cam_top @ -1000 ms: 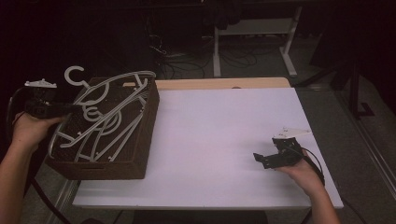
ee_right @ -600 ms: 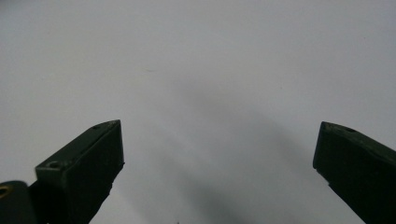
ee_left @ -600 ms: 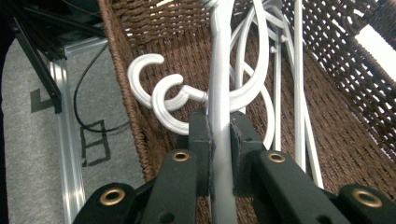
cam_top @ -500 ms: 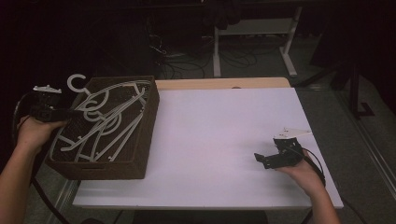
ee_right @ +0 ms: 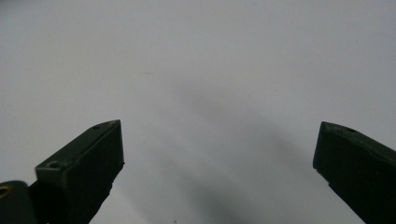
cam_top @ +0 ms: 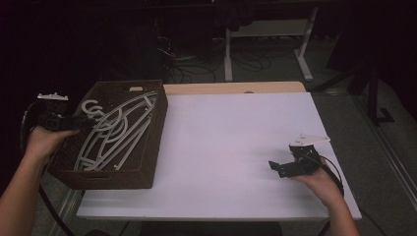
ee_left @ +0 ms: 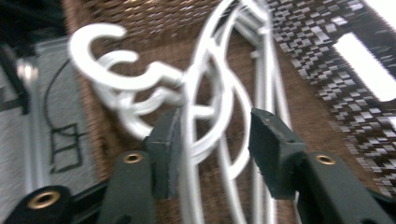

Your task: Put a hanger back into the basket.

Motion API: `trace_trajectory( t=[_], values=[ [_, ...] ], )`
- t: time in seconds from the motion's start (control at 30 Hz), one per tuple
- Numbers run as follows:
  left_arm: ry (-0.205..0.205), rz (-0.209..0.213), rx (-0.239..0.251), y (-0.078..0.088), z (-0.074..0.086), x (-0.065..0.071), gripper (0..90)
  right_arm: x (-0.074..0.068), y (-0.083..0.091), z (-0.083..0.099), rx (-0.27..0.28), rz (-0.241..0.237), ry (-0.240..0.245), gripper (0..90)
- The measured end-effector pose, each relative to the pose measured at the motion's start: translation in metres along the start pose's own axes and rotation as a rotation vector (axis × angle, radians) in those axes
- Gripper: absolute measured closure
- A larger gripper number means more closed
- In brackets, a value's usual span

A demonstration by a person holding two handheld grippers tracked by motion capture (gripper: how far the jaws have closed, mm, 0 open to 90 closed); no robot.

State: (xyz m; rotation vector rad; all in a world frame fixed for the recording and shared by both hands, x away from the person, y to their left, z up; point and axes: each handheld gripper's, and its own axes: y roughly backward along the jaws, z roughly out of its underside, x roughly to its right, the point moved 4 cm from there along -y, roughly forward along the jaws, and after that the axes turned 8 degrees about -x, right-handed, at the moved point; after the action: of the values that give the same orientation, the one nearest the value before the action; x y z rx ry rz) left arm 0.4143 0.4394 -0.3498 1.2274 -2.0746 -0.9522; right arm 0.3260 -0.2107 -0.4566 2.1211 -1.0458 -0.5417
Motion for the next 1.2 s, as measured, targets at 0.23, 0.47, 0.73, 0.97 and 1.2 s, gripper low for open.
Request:
trace_trajectory(
  t=[0.23, 0.47, 0.73, 0.97, 1.2],
  values=[
    [-0.069, 0.152, 0.096, 0.004, -0.007, 0.043, 36.7, -0.002, 0.007, -0.006, 0.02, -0.012, 0.007, 1.7],
    [-0.208, 0.277, 0.155, -0.003, -0.01, 0.106, 26.9, -0.007, 0.024, -0.015, 0.054, -0.049, 0.031, 1.7],
    [-0.294, 0.371, 0.167, -0.018, -0.001, 0.156, 17.5, -0.014, 0.039, -0.024, 0.081, -0.075, 0.058, 1.7],
    [-0.345, 0.408, 0.175, -0.025, 0.006, 0.175, 11.2, -0.02, 0.048, -0.032, 0.097, -0.089, 0.078, 1.7],
    [-0.337, 0.407, 0.184, -0.028, 0.009, 0.177, 1.1, -0.025, 0.052, -0.039, 0.11, -0.1, 0.101, 1.7]
  ],
)
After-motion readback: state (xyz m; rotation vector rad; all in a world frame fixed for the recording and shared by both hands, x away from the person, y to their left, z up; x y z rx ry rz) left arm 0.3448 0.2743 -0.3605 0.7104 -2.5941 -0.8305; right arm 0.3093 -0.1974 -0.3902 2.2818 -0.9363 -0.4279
